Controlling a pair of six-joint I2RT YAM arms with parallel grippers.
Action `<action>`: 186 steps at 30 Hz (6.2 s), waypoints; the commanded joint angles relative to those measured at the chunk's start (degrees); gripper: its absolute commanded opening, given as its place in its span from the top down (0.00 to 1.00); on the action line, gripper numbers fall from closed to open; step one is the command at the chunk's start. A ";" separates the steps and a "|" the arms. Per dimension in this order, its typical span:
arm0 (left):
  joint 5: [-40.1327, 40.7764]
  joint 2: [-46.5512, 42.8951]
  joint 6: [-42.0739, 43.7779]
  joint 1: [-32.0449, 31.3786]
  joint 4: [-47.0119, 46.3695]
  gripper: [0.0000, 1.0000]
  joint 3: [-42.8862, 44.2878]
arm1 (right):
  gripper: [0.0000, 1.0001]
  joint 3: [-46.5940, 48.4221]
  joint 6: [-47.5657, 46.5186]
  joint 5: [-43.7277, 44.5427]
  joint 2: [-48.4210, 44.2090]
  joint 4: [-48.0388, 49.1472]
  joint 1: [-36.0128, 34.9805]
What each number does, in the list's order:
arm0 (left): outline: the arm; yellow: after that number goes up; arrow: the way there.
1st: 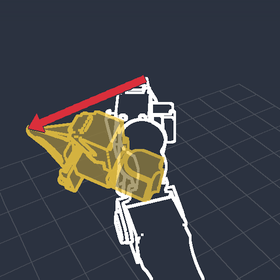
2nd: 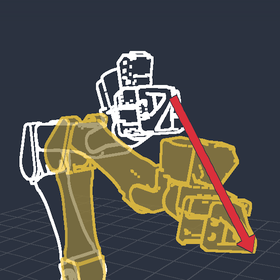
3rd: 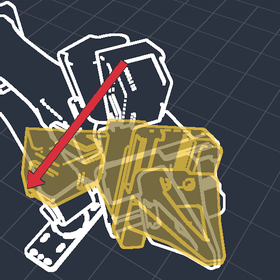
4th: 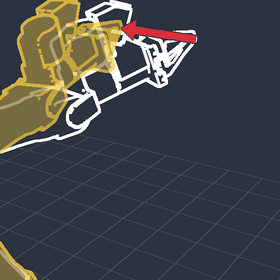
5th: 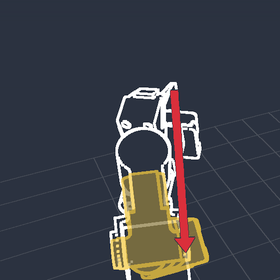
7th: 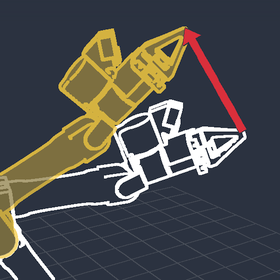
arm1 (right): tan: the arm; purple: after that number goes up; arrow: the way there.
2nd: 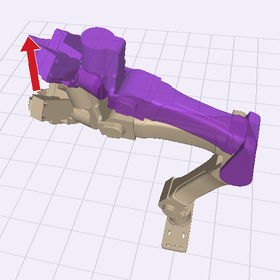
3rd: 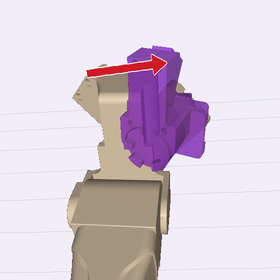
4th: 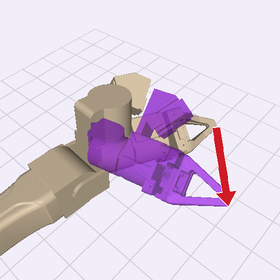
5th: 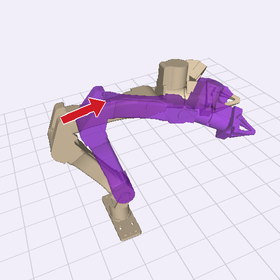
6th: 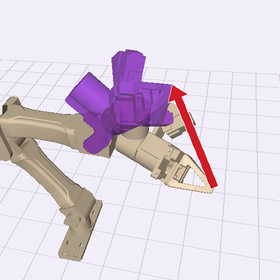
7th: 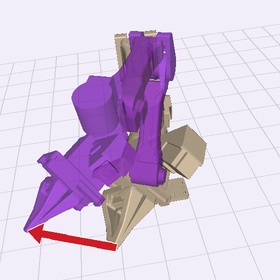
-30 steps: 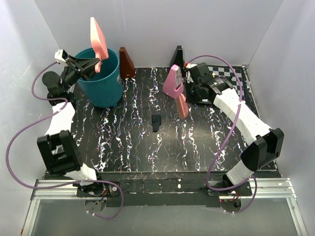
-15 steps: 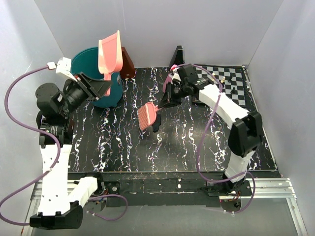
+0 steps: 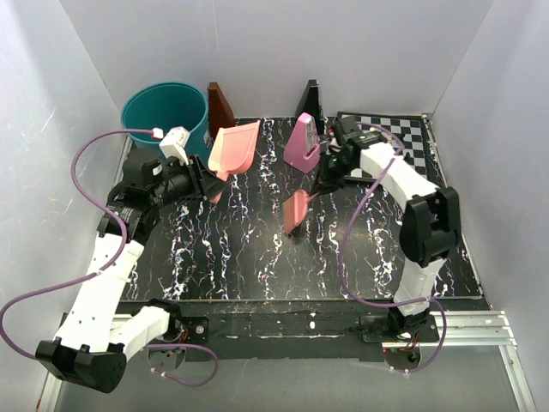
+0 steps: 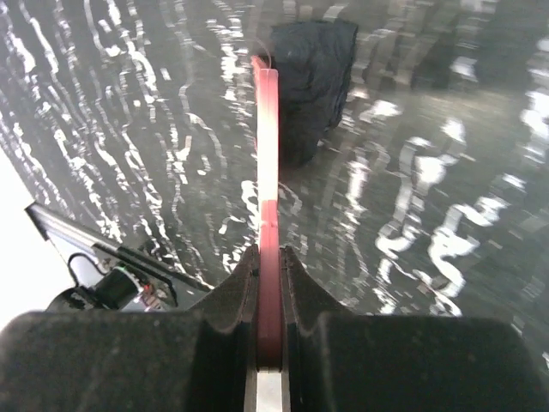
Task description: Sweep away the paper scraps from the table
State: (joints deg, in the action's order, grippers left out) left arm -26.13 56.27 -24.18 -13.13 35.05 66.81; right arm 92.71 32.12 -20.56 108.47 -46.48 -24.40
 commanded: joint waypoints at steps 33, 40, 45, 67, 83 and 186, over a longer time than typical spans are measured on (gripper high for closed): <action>33.87 31.17 19.53 -40.05 20.50 1.00 3.86 | 0.99 17.78 -43.18 50.51 6.93 -15.75 -5.55; 33.69 37.41 16.98 -40.05 17.42 1.00 4.03 | 0.99 13.73 -45.57 44.13 6.33 -12.50 -8.82; 32.99 41.02 15.92 -40.05 16.90 1.00 6.41 | 0.99 12.15 -47.23 26.84 3.60 -14.68 -9.17; 41.68 31.02 11.62 -40.05 12.33 1.00 2.54 | 0.99 1.98 -23.87 30.92 -21.43 -3.12 -2.15; 20.42 19.65 16.01 -10.19 26.20 1.00 31.51 | 0.99 -21.33 -15.86 23.02 -40.87 10.00 0.41; 48.80 4.03 -4.38 -29.50 -6.39 0.02 -19.25 | 0.16 -26.07 -0.81 22.98 -26.53 31.62 7.53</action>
State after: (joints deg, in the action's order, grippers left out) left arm 22.59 63.05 -28.14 -42.28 30.09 48.31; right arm 65.28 39.42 -8.56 87.61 -8.47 -17.28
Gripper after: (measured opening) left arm 0.981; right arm 0.823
